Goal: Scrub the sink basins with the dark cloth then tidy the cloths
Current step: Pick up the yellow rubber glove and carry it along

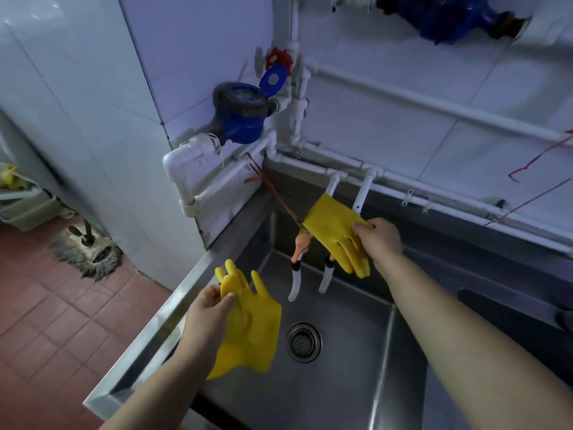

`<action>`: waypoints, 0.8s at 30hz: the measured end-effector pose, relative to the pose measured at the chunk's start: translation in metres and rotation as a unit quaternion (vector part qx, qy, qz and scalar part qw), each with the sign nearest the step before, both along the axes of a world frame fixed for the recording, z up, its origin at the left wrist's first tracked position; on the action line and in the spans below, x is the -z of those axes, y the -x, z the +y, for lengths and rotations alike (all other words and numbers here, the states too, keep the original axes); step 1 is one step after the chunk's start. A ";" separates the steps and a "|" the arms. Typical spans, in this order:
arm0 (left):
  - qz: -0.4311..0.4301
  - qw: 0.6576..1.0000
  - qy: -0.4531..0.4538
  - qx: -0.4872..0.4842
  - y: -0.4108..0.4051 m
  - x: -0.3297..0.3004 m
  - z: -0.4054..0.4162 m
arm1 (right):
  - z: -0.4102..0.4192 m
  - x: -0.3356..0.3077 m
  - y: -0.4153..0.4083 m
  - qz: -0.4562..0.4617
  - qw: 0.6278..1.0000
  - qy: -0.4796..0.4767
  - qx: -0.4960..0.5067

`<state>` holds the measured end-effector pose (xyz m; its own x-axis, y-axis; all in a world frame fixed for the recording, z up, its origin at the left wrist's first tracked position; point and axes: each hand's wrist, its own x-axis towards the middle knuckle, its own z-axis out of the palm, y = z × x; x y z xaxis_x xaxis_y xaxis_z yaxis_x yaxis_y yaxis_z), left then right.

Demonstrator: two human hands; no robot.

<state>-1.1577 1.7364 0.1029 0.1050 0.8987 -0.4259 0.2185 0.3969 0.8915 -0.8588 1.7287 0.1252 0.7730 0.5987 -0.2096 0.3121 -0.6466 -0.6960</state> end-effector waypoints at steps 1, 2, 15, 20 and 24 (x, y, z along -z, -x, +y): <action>-0.001 1.000 -0.001 0.003 0.001 -0.003 -0.001 | -0.001 -0.005 0.001 0.000 1.000 -0.009 0.004; -0.003 1.000 -0.003 0.008 0.002 -0.006 -0.001 | -0.003 -0.011 0.003 -0.007 1.000 -0.014 0.002; -0.094 0.989 -0.070 0.085 0.042 -0.058 0.019 | -0.091 -0.098 0.100 -0.333 0.941 -0.042 -0.043; -0.140 0.984 -0.065 0.083 0.056 -0.069 0.021 | -0.149 -0.113 0.152 -0.393 0.918 -0.011 -0.056; -0.161 0.975 -0.043 0.147 0.048 -0.075 0.000 | -0.197 -0.118 0.187 -0.400 0.912 0.060 -0.062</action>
